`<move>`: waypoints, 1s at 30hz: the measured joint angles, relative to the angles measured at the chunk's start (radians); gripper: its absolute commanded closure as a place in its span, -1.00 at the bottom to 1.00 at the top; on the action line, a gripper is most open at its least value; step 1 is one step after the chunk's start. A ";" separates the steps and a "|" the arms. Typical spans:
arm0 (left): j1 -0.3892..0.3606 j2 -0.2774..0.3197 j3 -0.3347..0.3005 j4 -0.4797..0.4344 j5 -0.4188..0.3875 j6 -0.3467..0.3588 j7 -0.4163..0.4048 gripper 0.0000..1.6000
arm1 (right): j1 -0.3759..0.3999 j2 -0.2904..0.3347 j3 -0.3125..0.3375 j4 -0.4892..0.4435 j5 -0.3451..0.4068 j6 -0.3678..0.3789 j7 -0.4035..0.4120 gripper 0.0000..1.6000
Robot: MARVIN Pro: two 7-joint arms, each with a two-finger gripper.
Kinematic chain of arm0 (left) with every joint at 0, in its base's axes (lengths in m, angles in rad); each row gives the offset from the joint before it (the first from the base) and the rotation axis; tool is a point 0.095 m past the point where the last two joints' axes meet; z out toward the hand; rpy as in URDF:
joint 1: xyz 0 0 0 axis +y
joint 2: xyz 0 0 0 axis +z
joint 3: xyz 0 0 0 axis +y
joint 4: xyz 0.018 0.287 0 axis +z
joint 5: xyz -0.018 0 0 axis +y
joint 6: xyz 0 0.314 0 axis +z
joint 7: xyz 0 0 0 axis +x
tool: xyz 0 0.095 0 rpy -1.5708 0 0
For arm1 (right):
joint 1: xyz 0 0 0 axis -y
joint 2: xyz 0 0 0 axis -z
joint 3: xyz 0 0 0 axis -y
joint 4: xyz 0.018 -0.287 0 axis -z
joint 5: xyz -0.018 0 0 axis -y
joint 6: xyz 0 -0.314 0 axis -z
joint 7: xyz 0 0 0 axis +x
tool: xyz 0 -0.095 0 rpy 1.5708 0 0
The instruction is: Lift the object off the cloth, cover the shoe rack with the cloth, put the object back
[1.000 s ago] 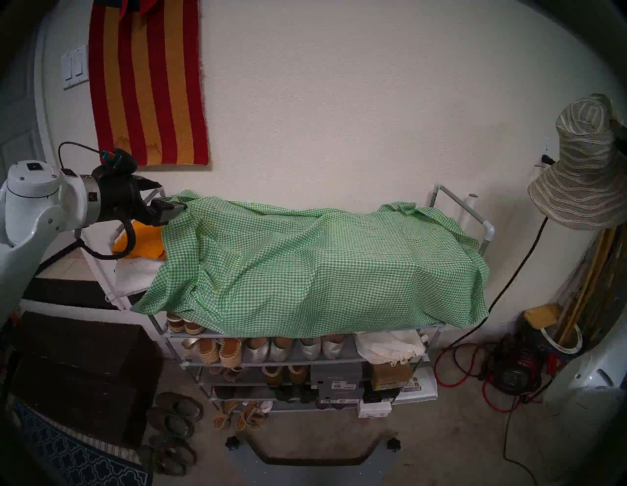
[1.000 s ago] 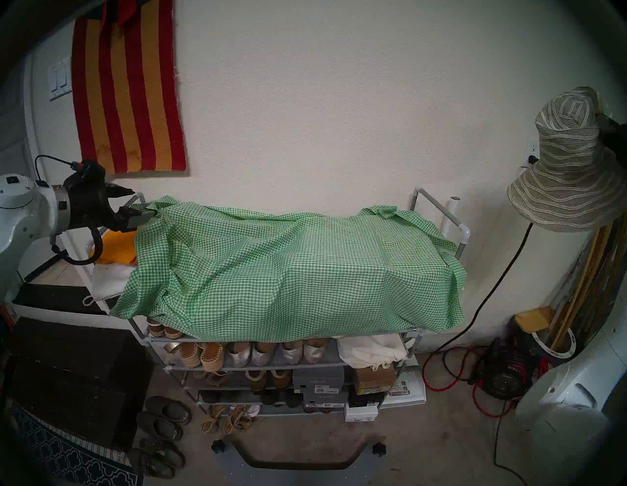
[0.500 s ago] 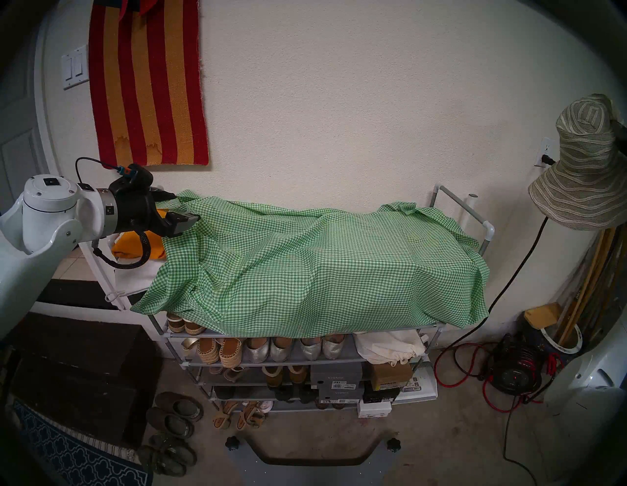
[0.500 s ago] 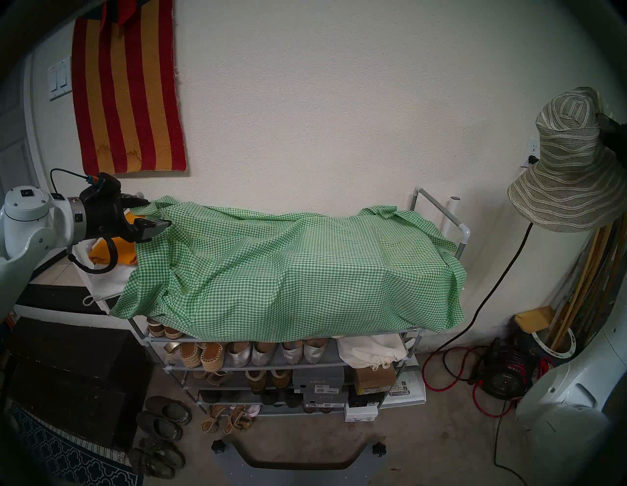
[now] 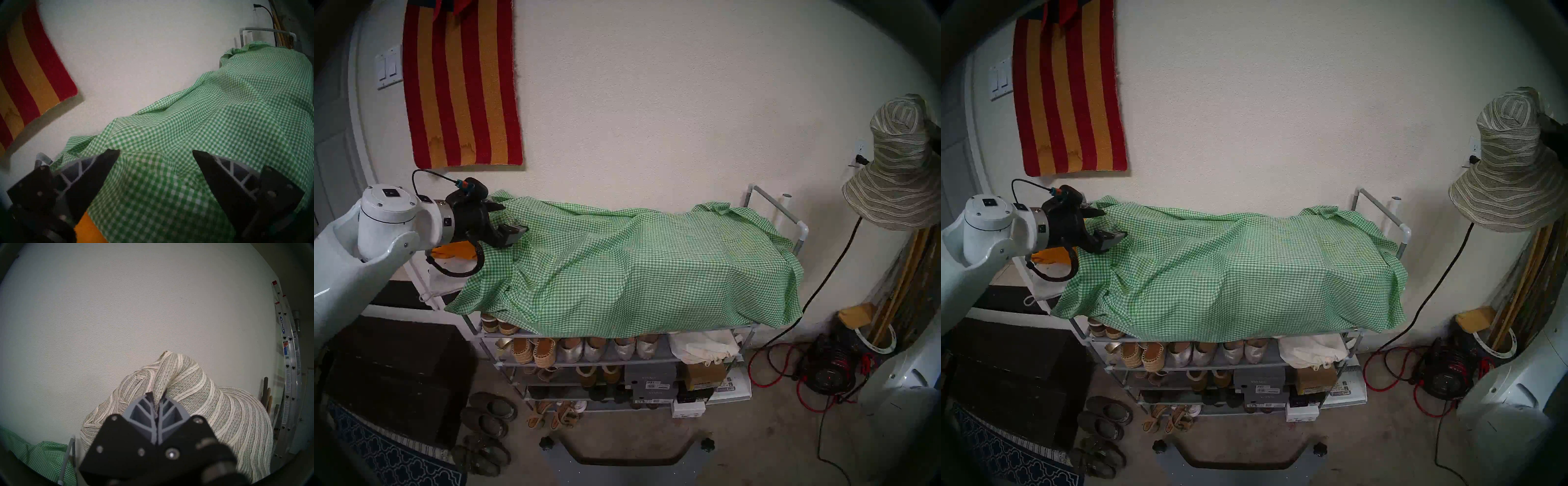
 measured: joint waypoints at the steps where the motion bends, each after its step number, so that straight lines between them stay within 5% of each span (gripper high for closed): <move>1: -0.008 -0.004 0.010 0.004 0.005 0.004 0.001 -0.20 | 0.000 0.000 0.000 0.000 0.000 0.000 0.000 1.00; 3: -0.036 -0.019 0.041 0.021 0.020 0.017 0.002 0.11 | 0.000 0.000 0.000 0.000 0.000 0.000 0.000 1.00; 5: -0.068 -0.037 0.071 0.042 0.038 0.035 0.002 0.85 | 0.000 0.000 0.000 0.000 0.000 0.000 0.000 1.00; 8: -0.104 -0.053 0.100 0.058 0.056 0.057 0.002 1.00 | 0.000 0.000 0.000 0.000 0.000 0.000 0.000 1.00; 16: -0.153 -0.063 0.106 0.045 0.070 0.089 0.004 1.00 | 0.000 0.001 0.000 0.000 0.000 0.000 0.000 1.00; 30: -0.051 0.037 -0.088 -0.146 0.016 0.056 0.012 1.00 | -0.001 0.001 0.000 0.001 0.004 0.000 -0.001 1.00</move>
